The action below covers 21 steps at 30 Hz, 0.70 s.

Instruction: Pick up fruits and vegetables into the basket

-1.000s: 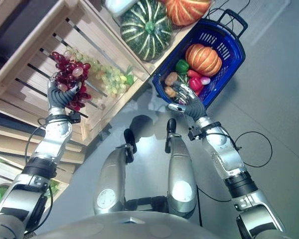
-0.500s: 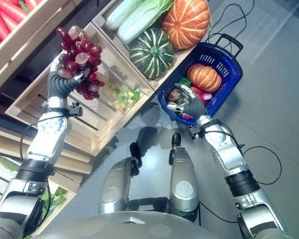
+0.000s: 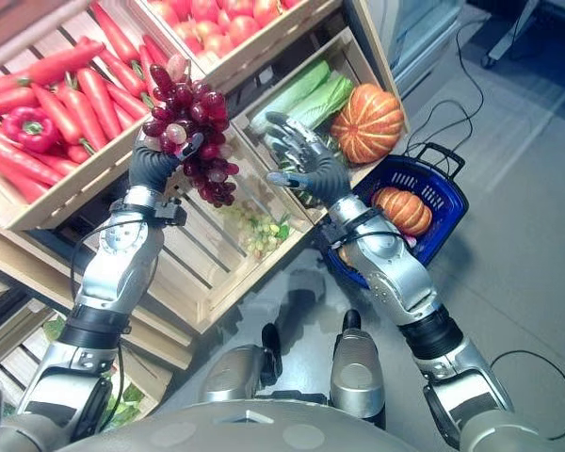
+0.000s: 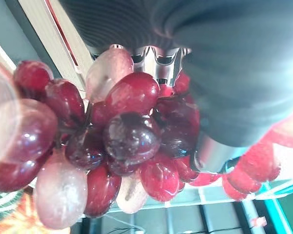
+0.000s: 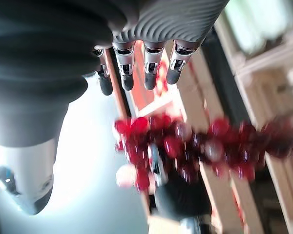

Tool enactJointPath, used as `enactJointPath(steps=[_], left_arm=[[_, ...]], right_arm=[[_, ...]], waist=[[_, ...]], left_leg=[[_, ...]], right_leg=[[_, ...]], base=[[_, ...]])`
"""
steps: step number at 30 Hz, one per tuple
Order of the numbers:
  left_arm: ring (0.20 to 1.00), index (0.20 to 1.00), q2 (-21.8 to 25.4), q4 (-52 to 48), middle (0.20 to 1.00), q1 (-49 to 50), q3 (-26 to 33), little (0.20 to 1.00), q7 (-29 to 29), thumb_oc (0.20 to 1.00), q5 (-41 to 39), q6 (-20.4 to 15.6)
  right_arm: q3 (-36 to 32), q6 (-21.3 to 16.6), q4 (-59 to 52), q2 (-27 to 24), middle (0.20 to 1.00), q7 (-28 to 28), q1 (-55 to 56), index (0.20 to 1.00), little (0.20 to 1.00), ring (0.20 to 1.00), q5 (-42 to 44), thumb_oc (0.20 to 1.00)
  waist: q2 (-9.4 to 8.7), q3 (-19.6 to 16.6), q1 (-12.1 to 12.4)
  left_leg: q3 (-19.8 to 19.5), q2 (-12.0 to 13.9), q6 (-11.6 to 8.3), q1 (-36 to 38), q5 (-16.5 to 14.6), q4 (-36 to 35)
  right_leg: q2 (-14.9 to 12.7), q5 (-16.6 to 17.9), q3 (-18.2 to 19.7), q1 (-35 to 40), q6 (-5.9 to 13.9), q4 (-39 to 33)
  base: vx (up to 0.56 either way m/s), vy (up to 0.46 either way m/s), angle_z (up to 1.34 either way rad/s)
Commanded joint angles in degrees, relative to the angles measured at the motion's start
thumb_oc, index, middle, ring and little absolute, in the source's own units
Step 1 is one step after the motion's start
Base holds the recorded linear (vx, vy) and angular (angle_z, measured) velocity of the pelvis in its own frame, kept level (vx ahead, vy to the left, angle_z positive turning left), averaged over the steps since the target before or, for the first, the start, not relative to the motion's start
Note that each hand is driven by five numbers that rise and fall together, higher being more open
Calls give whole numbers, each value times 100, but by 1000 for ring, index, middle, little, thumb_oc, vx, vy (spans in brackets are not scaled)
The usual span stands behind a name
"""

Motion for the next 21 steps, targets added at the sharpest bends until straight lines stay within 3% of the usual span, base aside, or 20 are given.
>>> enactJointPath(steps=[1,11,14,16,21], left_arm=[[200,200,117,-659,200,-91,-274,200,21,200,-348,-133],[200,200,-91,-663,200,-425,-685,200,14,200,-427,143],[200,200,-71,-610,200,-541,-785,200,99,200,-377,150],[200,200,-20,-594,200,-583,-792,200,157,200,-405,125],[200,200,-12,-622,200,-594,-750,200,451,200,-148,-177]], right_arm=[[310,-93,-434,624,1000,17,-219,1000,1000,1000,654,1000],[882,211,-382,1021,1000,-178,-433,1000,1000,1000,1100,1000],[999,254,-213,1057,1000,-618,-474,1000,1000,1000,862,1000],[944,82,-59,963,1000,-1026,-475,1000,1000,1000,387,1000],[657,42,249,830,1000,-1663,-383,1000,1000,1000,-48,1000]], waist=[[-357,-402,105],[-431,-522,158],[-452,-552,147],[-453,-557,113],[-426,-530,4]], left_leg=[[82,-181,251,90,-368,243],[96,-123,233,262,-344,118],[120,-105,234,302,-356,103],[150,-89,237,329,-361,95],[200,-77,234,372,-391,91]], right_leg=[[-334,-109,-19,653,490,-405],[-341,-81,-62,797,530,-500],[-340,-83,-47,810,533,-509],[-341,-80,-40,812,533,-512],[-341,-74,16,804,532,-519]], base=[[29,-46,14],[15,-25,8],[0,0,0],[0,0,0],[-5,22,-3]])
